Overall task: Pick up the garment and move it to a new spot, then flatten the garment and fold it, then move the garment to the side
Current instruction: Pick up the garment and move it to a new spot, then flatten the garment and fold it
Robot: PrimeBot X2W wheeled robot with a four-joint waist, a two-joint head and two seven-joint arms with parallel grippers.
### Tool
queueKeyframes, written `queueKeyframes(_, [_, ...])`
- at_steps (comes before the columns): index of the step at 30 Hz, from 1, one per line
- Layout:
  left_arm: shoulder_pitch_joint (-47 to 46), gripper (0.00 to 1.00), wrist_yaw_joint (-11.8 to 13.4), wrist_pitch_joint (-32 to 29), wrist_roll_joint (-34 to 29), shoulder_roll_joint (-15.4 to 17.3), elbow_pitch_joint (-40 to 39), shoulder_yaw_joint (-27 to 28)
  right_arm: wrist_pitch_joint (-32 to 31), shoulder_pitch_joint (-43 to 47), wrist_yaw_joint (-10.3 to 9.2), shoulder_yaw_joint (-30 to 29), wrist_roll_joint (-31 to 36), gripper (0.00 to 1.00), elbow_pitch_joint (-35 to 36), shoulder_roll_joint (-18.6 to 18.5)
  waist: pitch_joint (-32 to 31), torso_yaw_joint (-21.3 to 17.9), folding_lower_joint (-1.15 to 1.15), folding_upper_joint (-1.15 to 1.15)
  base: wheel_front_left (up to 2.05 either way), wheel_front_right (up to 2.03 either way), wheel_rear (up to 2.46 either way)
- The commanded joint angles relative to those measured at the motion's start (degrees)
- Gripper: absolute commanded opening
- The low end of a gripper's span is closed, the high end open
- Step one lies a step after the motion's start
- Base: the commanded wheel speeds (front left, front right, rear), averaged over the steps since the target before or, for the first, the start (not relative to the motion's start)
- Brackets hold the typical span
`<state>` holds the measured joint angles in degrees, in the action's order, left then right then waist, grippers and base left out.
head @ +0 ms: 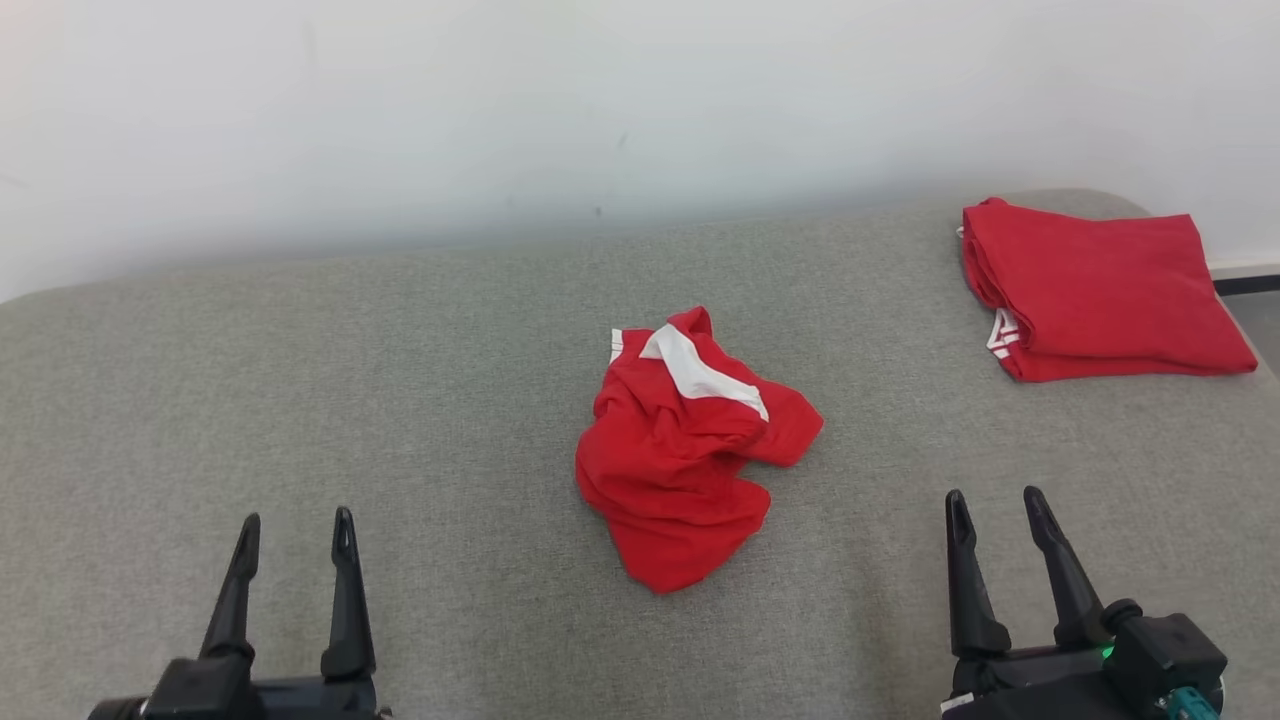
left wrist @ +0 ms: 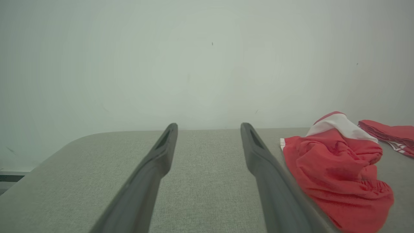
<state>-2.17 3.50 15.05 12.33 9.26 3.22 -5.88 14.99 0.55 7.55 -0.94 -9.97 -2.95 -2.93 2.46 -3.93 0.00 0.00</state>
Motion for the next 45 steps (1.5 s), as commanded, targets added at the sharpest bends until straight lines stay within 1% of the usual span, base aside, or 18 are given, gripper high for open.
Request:
queueKeyframes(1, [1.6, 1.0, -0.4, 0.2, -0.6, -1.0, -0.8, 0.9, 0.2, 0.8, -0.16, 0.1, -0.2, 1.0, -0.3, 0.1, -0.2, 0.6, 0.0, 0.0, 0.0, 0.0, 0.0])
queueKeyframes(6, [4.4, 1.0, -2.0, 0.2, -1.9, -3.5, -3.2, 4.9, 0.2, 1.6, -0.16, 0.2, -0.7, 1.0, -1.0, 0.1, -0.7, 1.1, 0.0, 0.0, 0.0, 0.0, 0.0])
queueKeyframes(13, [6.7, 1.0, -5.4, 0.2, -5.6, -4.7, -3.3, 7.1, 0.2, 1.9, -0.16, 0.1, -1.1, 1.0, -1.8, 0.1, -1.2, 1.2, 0.0, 0.0, 0.0, 0.0, 0.0])
queueKeyframes(17, [7.1, 1.0, -6.4, 0.2, -6.3, -5.3, -2.0, 8.0, 0.2, 1.9, -0.16, 0.4, -1.3, 1.0, -2.4, 0.1, -1.4, 1.2, 0.0, 0.0, 0.0, 0.0, 0.0])
queueKeyframes(31, [7.1, 1.0, -7.2, 0.2, -7.7, -6.3, 1.1, 7.5, 0.2, 2.8, -0.16, 1.8, -1.5, 1.0, -5.2, 0.1, -1.2, 1.6, 0.0, 0.0, 0.0, 0.0, 0.0])
queueKeyframes(36, [7.6, 1.0, -6.5, 0.2, -8.2, -6.4, 1.1, 6.8, 0.2, 2.7, -0.16, 2.0, -1.5, 1.0, -6.0, 0.1, -1.2, 1.7, 0.0, 0.0, 0.0, 0.0, 0.0])
queueKeyframes(39, [7.9, 1.0, -5.6, 0.2, -7.6, -6.4, 1.1, 5.9, 0.2, 2.8, -0.16, 2.0, -1.4, 1.0, -6.3, 0.1, -1.1, 1.8, 0.0, 0.0, 0.0, 0.0, 0.0])
queueKeyframes(45, [7.8, 1.0, -5.0, 0.2, -7.4, -6.4, 1.0, 5.3, 0.2, 2.6, -0.16, 2.1, -1.5, 1.0, -6.5, 0.1, -1.1, 1.9, 0.0, 0.0, 0.0, 0.0, 0.0])
